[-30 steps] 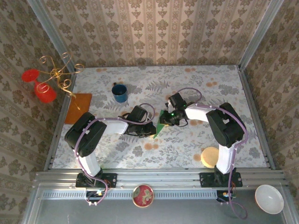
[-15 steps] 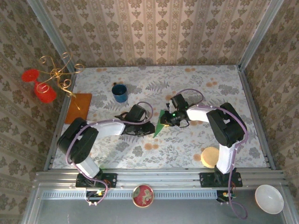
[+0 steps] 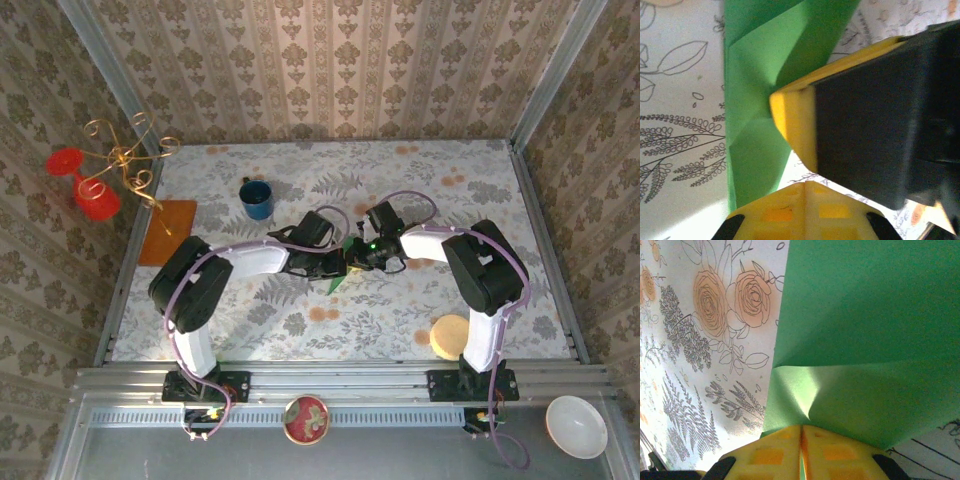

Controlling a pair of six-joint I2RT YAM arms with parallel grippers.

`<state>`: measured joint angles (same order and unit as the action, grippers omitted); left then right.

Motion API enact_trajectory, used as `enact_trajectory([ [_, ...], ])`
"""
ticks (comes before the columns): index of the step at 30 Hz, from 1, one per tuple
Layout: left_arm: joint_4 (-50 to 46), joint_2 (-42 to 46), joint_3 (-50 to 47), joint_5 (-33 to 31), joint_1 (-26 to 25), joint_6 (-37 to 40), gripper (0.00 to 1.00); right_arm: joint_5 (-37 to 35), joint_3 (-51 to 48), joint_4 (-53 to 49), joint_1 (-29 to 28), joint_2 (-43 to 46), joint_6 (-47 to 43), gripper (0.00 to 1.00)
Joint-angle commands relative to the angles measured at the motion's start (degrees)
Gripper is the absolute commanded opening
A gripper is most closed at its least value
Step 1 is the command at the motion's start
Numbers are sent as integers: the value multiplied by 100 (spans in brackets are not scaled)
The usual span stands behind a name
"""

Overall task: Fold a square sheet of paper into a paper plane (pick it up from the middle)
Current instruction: Fold the wing for the fifth time at the center of the table.

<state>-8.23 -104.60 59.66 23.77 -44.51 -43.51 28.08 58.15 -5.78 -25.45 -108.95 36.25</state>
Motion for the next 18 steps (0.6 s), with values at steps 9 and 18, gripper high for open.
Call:
enact_trajectory([
  [9, -442, -300, 71, -22, 3, 145, 0, -255, -155, -341, 49, -346, 14, 11],
  [18, -513, 1, -579, -57, -83, -16, 0, -432, -164, -487, 127, -512, 163, 10],
])
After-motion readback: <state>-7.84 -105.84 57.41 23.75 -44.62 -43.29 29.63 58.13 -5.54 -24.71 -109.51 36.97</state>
